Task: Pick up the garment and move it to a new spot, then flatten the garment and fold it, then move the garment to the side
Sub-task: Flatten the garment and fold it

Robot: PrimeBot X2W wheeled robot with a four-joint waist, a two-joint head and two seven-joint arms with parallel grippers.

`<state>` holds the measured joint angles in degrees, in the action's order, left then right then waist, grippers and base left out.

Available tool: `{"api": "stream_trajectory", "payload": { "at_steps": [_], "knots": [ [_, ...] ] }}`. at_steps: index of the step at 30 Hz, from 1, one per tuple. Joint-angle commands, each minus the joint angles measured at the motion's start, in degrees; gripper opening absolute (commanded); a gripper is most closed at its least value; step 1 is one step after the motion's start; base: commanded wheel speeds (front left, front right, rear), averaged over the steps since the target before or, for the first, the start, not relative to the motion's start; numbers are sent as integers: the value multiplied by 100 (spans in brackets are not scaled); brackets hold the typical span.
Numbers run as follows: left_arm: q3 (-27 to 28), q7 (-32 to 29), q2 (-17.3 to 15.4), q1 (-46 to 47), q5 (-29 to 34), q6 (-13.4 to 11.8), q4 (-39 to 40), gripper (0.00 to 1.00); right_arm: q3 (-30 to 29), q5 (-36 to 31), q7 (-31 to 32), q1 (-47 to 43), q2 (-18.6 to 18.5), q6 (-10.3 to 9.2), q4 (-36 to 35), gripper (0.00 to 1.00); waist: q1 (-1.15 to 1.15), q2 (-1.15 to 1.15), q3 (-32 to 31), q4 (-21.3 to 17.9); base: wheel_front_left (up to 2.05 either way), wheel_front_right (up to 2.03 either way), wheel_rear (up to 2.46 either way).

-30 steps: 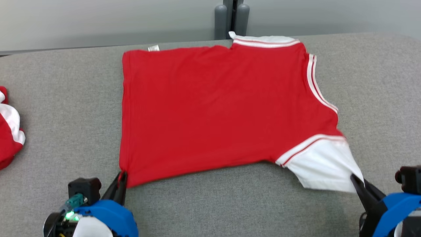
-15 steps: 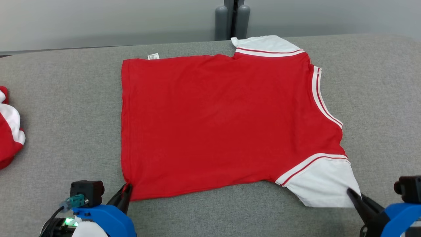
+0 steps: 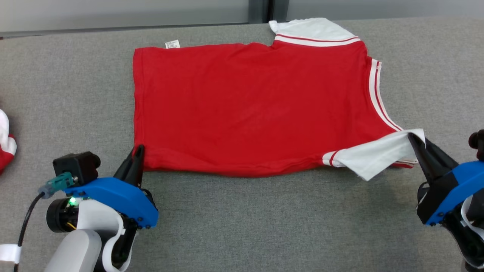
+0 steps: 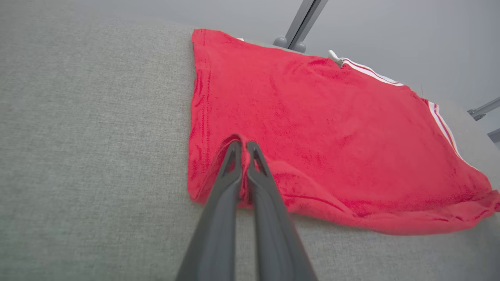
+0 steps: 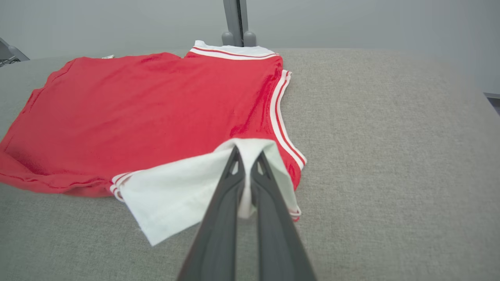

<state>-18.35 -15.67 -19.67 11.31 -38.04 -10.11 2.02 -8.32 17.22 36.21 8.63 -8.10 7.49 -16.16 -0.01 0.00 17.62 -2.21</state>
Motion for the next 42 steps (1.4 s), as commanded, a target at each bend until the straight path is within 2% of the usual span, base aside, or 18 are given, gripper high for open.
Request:
{"api": "stream_trajectory", "payload": {
  "at_steps": [1, 8, 19, 20, 21, 22, 23, 28, 32, 42],
  "knots": [
    [49, 66, 10, 110, -3, 2, -43, 0, 0, 20, -54, 122, -45, 1, 24, 0, 1, 0, 76, 61, 0, 0, 0],
    [91, 547, 305, 607, 9, 104, -773, 0, 152, 40, -410, 751, -199, 1, 581, 0, 1, 0, 328, 144, 0, 0, 0],
    [-12, 801, 477, 1024, 62, 247, -1409, 0, 353, -54, -1081, 1391, -522, 1, 1278, 0, 1, 0, 433, 274, 0, 0, 0],
    [-18, 833, 485, 1052, 69, 249, -1438, 27, 362, -62, -1146, 1428, -543, 1, 1332, 0, 1, 0, 434, 288, 0, 0, 0],
    [-27, 843, 491, 1069, 76, 260, -1473, 61, 390, -65, -1218, 1458, -570, 1, 1395, 8, 1, 0, 431, 303, 0, 0, 0],
    [-38, 870, 504, 1088, 81, 270, -1509, 100, 406, -72, -1309, 1500, -590, 1, 1451, 42, 1, 0, 427, 316, 0, 0, 0],
    [-58, 874, 515, 1109, 88, 287, -1545, 100, 403, -60, -1413, 1546, -589, 1, 1504, 100, 1, 0, 420, 331, 0, 0, 0],
    [-163, 990, 572, 1074, 102, 363, -1646, 100, 534, -48, -1872, 1638, -626, 1, 1728, 100, 1, 0, 300, 389, 0, 0, 0],
    [-214, 1195, 561, 901, 191, 393, -1696, 100, 515, -6, -2011, 1452, -619, 1, 1824, 100, 1, 0, 146, 404, 0, 0, 0],
    [-396, 1501, 516, 821, 467, 308, -2105, 100, -64, -168, -1371, 698, -186, 1, 2001, 100, 1, 0, -14, 275, 0, 0, 0]
  ]
}}
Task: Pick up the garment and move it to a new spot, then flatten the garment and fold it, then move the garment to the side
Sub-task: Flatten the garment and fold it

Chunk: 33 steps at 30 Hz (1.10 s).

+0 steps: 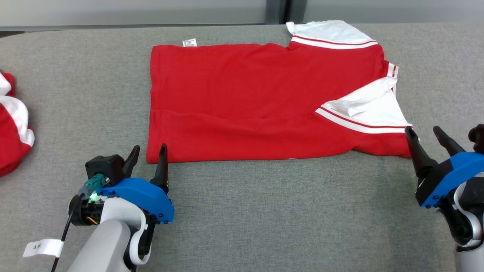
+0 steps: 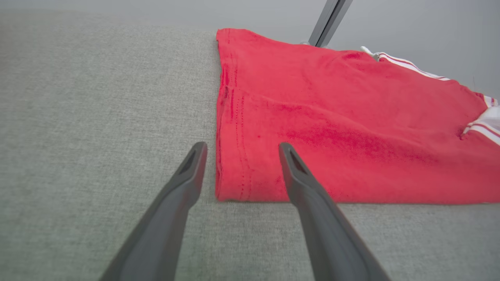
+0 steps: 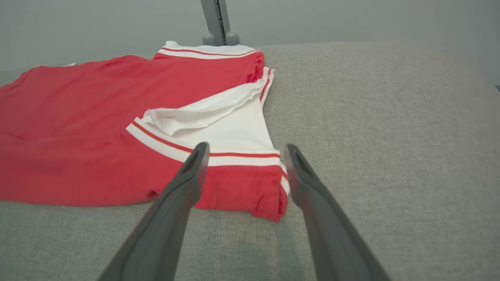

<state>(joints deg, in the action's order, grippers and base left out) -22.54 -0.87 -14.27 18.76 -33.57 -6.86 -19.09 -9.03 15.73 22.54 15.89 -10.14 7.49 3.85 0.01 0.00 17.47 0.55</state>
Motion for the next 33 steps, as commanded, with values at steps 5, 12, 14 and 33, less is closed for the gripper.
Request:
{"api": "stream_trajectory", "payload": {
  "at_steps": [5, 12, 14, 33],
  "knots": [
    [-54, -7, -45, 281, 192, -173, -385, 100, -231, -216, 36, 101, 295, 1, 322, 100, -1, 0, 148, -92, 0, 0, 0],
    [-141, -127, 8, 486, 226, -239, -825, 100, -457, -414, -44, 494, 507, 1, 962, 100, -1, 0, 369, -105, 0, 0, 0],
    [-171, -165, 29, 509, 207, -195, -921, 100, -536, -441, -71, 604, 538, 1, 1139, 100, -1, 0, 427, -93, 0, 0, 0],
    [-322, -528, -227, -75, -91, 119, -516, 0, -686, -128, 289, -522, 650, 0, 72, 0, -1, 0, -191, -101, 0, 0, 0]
  ]
}}
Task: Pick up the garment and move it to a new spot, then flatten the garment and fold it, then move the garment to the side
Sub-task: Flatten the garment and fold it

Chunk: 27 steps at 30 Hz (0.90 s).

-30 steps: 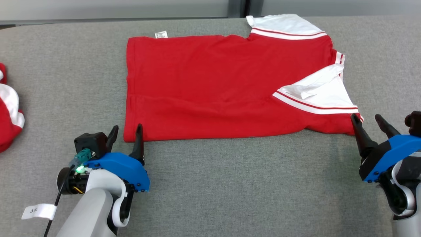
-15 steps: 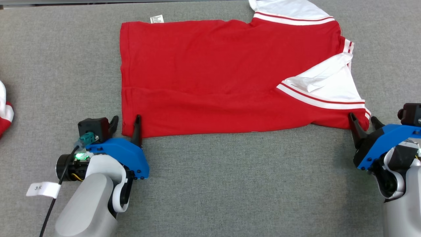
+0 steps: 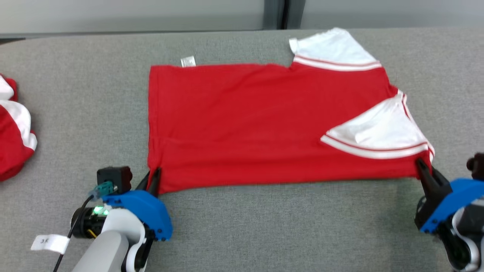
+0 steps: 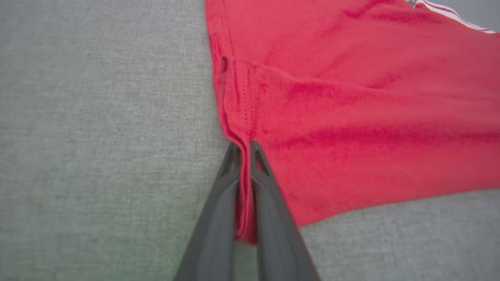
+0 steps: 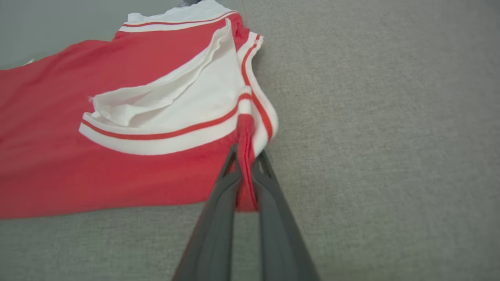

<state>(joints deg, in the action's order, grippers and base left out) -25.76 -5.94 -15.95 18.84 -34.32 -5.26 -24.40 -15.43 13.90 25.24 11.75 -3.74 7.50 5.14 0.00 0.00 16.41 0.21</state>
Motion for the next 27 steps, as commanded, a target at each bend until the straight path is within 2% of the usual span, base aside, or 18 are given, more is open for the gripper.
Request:
{"api": "stream_trajectory", "payload": {
  "at_steps": [1, 6, 12, 13, 14, 15, 21, 24, 27],
  "knots": [
    [-10, -66, -114, -176, -15, -53, 149, 0, -75, 72, 91, -280, 23, -1, -233, 0, 0, 0, -141, -67, 0, 0, 0],
    [-80, -383, -421, -766, -7, -220, 725, 0, -231, 231, 430, -1088, 72, -3, -836, 0, 0, 0, -392, -99, 0, 0, 0],
    [-122, -666, -594, -1343, -72, -449, 1232, 0, -94, 757, 387, -1611, 76, -3, -810, 0, 0, 0, -483, -144, 0, 0, 0],
    [-129, -711, -625, -1431, -86, -477, 1307, 12, -50, 788, 328, -1655, 76, -2, -779, 10, 0, 0, -486, -150, 0, 0, 0],
    [-144, -754, -641, -1514, -104, -493, 1373, 43, -13, 845, 262, -1675, 77, -1, -735, 60, 0, 0, -487, -157, 0, 0, 0],
    [-157, -805, -652, -1588, -131, -514, 1423, 98, 23, 883, 225, -1692, 76, -1, -680, 100, 0, 0, -486, -162, 0, 0, 0],
    [-109, -871, -734, -1557, -145, -571, 1830, 100, 142, 744, 308, -1375, 79, -1, -801, 100, 0, 0, -468, -171, 0, 0, 0],
    [-45, -1053, -900, -1247, -110, -510, 2037, 100, 193, 487, 537, -872, 81, -1, -1107, 100, 0, 0, -414, -224, 0, 0, 0],
    [21, -1340, -1068, -738, -139, -353, 2054, 100, 368, 334, 909, -147, -95, -1, -1181, 100, 0, 0, -316, -272, 0, 0, 0]
  ]
}}
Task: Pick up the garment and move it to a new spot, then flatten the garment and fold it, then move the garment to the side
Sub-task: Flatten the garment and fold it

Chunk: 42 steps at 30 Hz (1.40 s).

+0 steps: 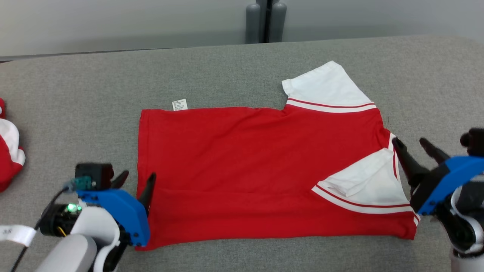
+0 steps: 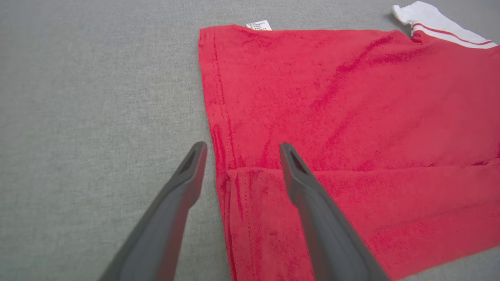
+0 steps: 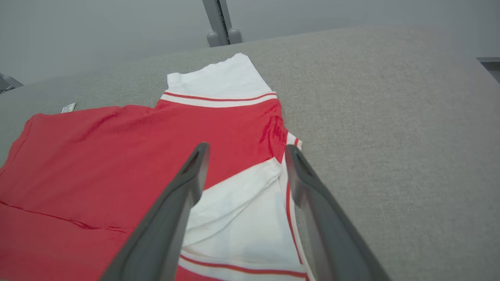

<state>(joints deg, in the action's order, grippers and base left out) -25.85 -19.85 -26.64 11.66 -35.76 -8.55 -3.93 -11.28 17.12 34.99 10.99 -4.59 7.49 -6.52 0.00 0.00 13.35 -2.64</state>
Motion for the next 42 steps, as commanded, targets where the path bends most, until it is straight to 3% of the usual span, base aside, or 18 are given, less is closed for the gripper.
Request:
{"api": "stream_trajectory", "payload": {
  "at_steps": [1, 6, 10, 17, 24, 31, 32, 34, 38, 42],
  "knots": [
    [48, -86, -48, 199, -34, 57, -31, 100, 45, 30, 57, 228, -65, 1, 56, 100, 0, 0, 42, -8, 0, 0, 0],
    [-19, -1026, -482, 1377, -293, 837, -366, 100, 721, 153, 414, 1753, -447, 1, 785, 100, 0, 0, 386, -178, 0, 0, 0],
    [53, -1618, -785, 2212, -379, 1141, -710, 100, 1232, 290, 352, 2842, -497, 1, 1482, 100, 0, 0, 719, -325, 0, 0, 0],
    [186, -2180, -1003, 3045, -498, 1208, -1020, 100, 1846, 518, -80, 4061, -581, 1, 2449, 100, 0, 0, 1279, -530, 0, 0, 0],
    [140, -2600, -1072, 3127, -648, 1159, -1111, 100, 2258, 767, -529, 4705, -670, 1, 3167, 100, 0, 0, 1619, -619, 0, 0, 0],
    [114, -2218, -950, 3186, -469, 1110, -1163, 100, 2382, 968, -760, 4934, -789, 1, 3595, 100, 0, 0, 1763, -579, 0, 0, 0],
    [85, -2209, -941, 3186, -446, 1128, -1211, 82, 2398, 979, -789, 4962, -808, 1, 3664, 100, 0, 0, 1790, -571, 0, 0, 0],
    [10, -2337, -912, 3177, -460, 1108, -1341, 0, 2412, 1010, -802, 5012, -829, 1, 3806, 100, 0, 0, 1826, -543, 0, 0, 0],
    [-87, -2496, -783, 3160, -535, 1065, -1382, 0, 2348, 962, -773, 5182, -962, 1, 4088, 100, 0, 0, 1925, -388, 0, 0, 0],
    [-113, -2265, -594, 3164, -525, 1095, -1200, 0, 2189, 716, -740, 5414, -1140, 1, 4431, 100, 0, 0, 2038, -128, 0, 0, 0]
  ]
}}
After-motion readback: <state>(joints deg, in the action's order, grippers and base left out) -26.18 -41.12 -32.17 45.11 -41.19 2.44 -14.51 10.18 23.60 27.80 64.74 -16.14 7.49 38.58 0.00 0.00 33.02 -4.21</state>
